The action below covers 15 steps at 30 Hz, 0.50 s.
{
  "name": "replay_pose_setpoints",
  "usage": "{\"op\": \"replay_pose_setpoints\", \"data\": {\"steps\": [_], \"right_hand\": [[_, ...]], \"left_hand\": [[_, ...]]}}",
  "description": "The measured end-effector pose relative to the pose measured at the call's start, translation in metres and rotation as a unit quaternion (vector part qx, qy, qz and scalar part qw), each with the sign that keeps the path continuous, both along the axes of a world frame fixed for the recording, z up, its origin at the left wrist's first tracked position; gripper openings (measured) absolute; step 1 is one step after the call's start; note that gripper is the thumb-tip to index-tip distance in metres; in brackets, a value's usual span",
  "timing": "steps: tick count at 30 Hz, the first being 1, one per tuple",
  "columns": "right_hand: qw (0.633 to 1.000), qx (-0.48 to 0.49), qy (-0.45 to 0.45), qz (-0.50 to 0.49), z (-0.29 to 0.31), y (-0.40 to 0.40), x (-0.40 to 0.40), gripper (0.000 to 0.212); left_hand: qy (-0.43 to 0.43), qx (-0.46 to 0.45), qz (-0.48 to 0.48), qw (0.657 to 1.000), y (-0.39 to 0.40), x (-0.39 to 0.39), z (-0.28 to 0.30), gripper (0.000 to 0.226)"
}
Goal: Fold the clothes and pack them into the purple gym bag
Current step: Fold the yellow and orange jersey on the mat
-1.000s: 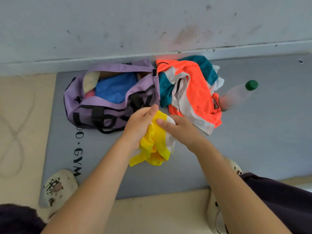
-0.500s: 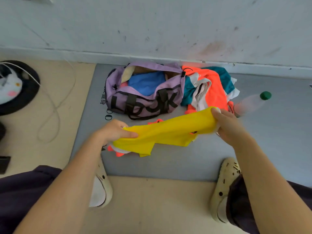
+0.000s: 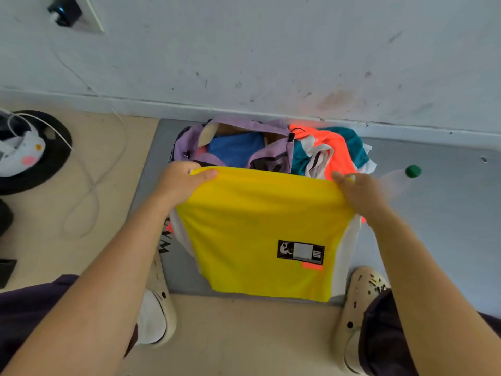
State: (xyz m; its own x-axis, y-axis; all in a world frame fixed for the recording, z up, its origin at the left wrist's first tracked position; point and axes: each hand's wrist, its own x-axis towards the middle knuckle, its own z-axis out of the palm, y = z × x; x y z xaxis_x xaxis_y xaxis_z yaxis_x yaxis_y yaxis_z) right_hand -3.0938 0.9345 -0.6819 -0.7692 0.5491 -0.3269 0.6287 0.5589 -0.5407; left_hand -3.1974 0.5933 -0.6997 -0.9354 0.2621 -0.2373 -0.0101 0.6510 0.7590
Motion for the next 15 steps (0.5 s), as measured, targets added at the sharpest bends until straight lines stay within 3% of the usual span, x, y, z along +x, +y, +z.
{"op": "replay_pose_setpoints", "data": {"steps": [3, 5, 8, 10, 12, 15], "right_hand": [[0.987, -0.052, 0.135, -0.070, 0.025, 0.005, -0.006, 0.062], [0.976, -0.081, 0.175, -0.097, 0.038, 0.010, -0.003, 0.060], [0.978, -0.097, 0.159, -0.091, 0.041, 0.014, 0.005, 0.065], [0.993, -0.096, 0.053, -0.037, 0.024, 0.017, 0.009, 0.070], [0.990, -0.064, -0.106, 0.061, -0.005, 0.015, 0.018, 0.062], [0.926, -0.028, -0.309, 0.213, -0.062, 0.006, 0.039, 0.060]], "left_hand": [[0.075, 0.099, 0.034, 0.992, 0.012, -0.007, 0.026, 0.046], [0.098, 0.150, 0.034, 0.983, 0.016, -0.010, 0.042, 0.052], [0.028, 0.102, -0.011, 0.994, 0.014, -0.010, 0.047, 0.067], [-0.048, -0.005, -0.095, 0.994, 0.016, -0.001, 0.034, 0.070], [-0.132, -0.135, -0.216, 0.958, 0.025, 0.016, 0.007, 0.075], [-0.364, -0.266, -0.343, 0.824, 0.037, 0.053, -0.046, 0.073]]}}
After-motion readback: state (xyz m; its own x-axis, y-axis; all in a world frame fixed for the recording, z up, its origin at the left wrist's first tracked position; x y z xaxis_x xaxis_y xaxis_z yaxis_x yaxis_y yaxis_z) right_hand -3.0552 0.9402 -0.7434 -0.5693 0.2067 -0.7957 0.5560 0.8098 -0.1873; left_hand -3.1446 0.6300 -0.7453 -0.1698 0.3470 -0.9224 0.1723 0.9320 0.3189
